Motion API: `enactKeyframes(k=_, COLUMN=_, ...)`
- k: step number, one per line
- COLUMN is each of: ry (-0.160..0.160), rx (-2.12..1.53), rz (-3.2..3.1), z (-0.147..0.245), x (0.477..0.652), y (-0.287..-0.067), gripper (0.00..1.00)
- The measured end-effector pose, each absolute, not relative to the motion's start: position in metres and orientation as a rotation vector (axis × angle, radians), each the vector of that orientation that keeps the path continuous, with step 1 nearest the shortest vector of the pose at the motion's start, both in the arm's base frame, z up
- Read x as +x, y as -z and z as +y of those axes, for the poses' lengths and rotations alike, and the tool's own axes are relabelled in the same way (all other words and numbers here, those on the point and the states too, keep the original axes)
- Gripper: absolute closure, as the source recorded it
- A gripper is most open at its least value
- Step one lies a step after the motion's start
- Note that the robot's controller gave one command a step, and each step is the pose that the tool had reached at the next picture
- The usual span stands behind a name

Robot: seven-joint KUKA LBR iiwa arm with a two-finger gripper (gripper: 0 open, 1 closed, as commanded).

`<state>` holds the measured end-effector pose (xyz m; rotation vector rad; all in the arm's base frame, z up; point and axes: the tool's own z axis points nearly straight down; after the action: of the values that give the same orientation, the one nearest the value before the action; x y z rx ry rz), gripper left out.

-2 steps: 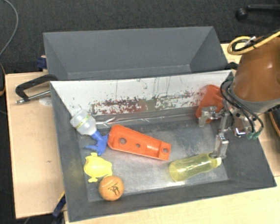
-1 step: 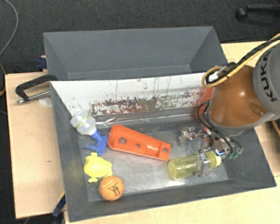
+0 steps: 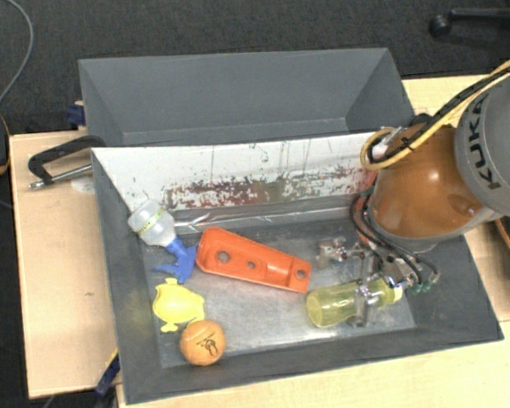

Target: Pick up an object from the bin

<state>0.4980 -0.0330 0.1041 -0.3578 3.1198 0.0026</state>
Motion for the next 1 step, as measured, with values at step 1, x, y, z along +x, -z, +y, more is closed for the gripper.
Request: enactKeyframes(k=1, ry=-0.004, rx=-0.015, rz=3.137, z=-0.0230, x=0.5009, y=-0.1107, gripper=0.00)
